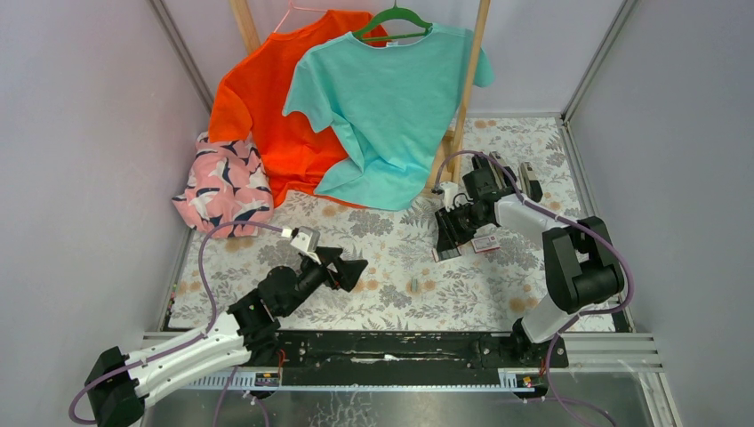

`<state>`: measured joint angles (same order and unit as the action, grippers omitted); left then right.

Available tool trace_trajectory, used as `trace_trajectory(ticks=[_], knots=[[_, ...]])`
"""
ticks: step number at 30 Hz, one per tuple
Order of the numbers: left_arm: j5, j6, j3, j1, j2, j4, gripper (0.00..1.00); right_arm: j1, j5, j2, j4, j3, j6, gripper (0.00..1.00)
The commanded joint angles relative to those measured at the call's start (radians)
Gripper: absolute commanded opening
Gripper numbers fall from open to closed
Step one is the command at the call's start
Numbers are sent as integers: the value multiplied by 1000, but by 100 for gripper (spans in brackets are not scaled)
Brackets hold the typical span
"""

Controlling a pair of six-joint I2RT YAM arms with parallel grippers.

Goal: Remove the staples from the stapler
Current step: Adjust the staple in the staple box.

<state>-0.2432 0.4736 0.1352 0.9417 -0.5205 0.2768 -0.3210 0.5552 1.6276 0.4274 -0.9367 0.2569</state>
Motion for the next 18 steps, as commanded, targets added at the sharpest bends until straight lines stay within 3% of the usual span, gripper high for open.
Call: trace_trajectory(ticks=[1,18], knots=[[-20,-11,-4,-3,10,2,92,-8,-24,9,-6,1,-7,38],[-21,-12,-5,-3,10,3,92,-8,27,57,8,-4,-4,40]])
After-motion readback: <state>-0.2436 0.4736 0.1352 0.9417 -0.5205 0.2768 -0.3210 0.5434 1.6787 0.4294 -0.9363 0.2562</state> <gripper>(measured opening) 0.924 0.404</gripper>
